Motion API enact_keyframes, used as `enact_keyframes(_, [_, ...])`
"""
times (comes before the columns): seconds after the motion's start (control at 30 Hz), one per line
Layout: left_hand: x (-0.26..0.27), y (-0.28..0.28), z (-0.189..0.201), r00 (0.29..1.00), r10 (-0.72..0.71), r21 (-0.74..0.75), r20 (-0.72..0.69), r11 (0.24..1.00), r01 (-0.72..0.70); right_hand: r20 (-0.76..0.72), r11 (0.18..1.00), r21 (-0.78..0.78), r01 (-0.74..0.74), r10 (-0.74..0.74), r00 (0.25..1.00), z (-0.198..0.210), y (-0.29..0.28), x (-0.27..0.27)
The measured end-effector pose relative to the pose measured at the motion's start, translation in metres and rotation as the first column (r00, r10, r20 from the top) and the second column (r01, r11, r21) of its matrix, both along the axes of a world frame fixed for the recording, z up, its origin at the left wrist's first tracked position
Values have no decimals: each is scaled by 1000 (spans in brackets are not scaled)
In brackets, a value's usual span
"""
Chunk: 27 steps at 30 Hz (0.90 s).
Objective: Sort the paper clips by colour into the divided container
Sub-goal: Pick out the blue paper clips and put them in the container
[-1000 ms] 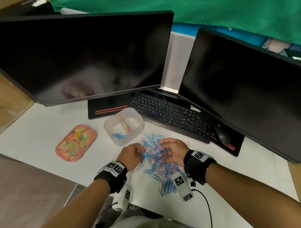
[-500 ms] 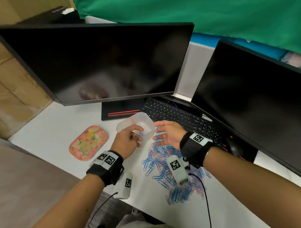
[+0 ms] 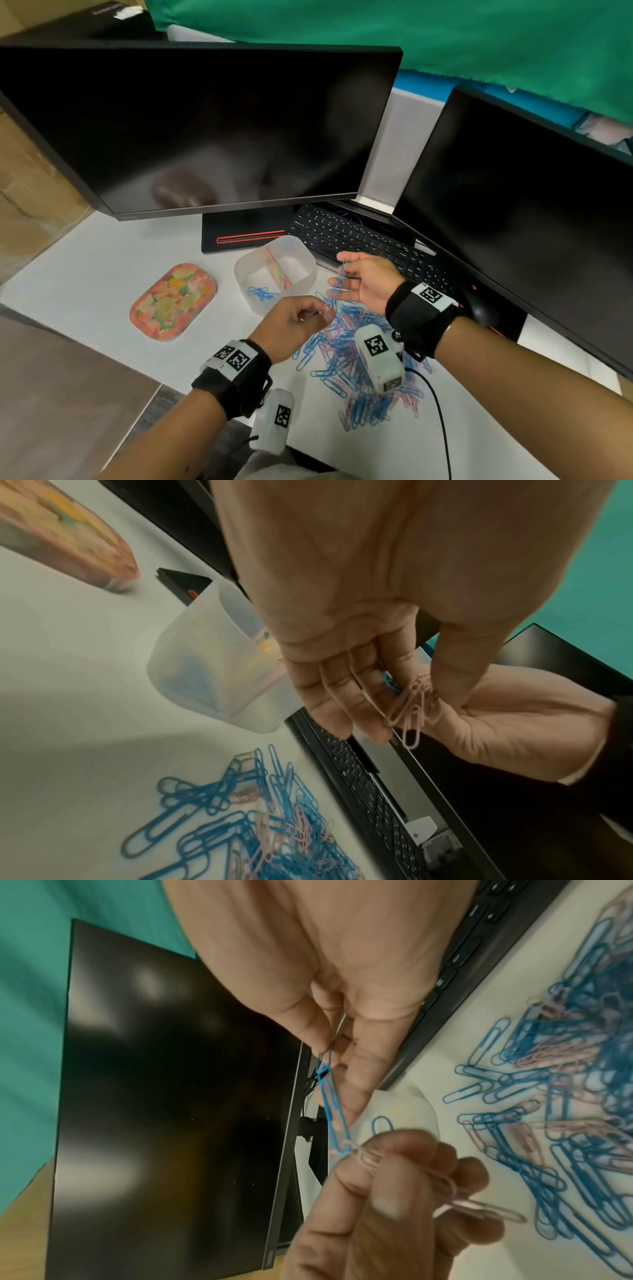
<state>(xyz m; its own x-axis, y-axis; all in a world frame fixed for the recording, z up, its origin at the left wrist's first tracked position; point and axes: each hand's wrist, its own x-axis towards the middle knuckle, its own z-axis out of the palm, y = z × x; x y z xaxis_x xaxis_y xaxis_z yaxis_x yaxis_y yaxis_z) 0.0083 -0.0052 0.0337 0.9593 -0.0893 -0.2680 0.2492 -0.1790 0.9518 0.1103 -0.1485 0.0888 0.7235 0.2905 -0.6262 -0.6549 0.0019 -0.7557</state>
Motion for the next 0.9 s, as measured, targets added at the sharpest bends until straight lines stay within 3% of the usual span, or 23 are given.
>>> enact_keyframes(0.27, [7,-6,10,995,87,-129,-38,987,-91,-1,997,42,60,-60,998,0,-29,-4])
enact_keyframes(0.53, [11,-8,22,997,80,-66,-19,995,-81,18,959,20,-282,282,959,-5,-47,-17])
enact_keyframes(0.67, [12,-8,24,999,47,10,11,999,-48,140,901,-109,-420,432,891,-6,-45,-28])
enact_keyframes(0.9, [12,-10,26,997,75,42,-6,996,-75,396,776,-537,-331,578,714,-7,-48,-30])
